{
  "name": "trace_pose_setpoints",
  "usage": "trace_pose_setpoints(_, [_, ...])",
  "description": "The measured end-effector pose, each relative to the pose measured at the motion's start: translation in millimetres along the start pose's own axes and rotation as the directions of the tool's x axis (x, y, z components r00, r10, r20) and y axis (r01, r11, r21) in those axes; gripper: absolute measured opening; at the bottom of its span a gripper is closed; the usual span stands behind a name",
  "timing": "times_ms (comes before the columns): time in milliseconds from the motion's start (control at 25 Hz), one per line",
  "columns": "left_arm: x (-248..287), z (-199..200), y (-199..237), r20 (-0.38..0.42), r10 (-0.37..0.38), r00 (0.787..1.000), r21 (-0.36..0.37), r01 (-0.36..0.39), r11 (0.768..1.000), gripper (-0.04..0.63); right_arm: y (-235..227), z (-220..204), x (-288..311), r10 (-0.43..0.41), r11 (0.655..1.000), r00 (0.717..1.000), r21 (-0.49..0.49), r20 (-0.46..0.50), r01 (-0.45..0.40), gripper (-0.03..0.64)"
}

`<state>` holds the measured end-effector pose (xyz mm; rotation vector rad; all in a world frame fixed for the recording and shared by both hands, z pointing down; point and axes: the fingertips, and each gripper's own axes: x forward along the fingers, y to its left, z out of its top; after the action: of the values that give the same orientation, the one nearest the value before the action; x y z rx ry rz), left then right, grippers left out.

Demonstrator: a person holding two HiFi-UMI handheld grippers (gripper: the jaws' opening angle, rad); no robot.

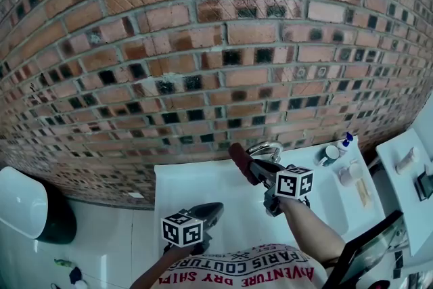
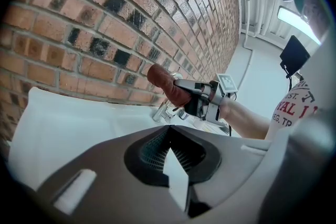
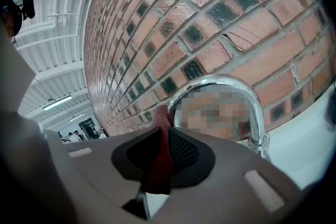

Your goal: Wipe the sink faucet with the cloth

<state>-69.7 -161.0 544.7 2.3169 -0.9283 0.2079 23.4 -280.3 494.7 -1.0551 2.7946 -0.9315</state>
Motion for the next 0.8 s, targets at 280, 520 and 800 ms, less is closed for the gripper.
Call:
trace_pose_setpoints(280, [-1.5,2.0,-2.9,0.006,-0.004,1.0,0.005,0.004,1.0,0.0,6.6,25.7,-14.2,0.01,1.0,0.998,-0.003,0.065,-0.01,0.046])
trace_pose_setpoints(520, [-1.4,1.8,-5.9,0.001,-0.006,1.0,0.012,0.006,1.0,0.0,0.7,55.3,-38.6,-0.008,1.0,0.989,-0.004,0.15,0.008,0.044])
trace_pose_setpoints(800, [1.0,1.4,-9.2,-0.004,-0.013,1.0,0.018,0.013,1.0,0.0,-22.3,71.1,-64.6,-0.07,0.998,0.974,0.01,0.214,0.07,0.046])
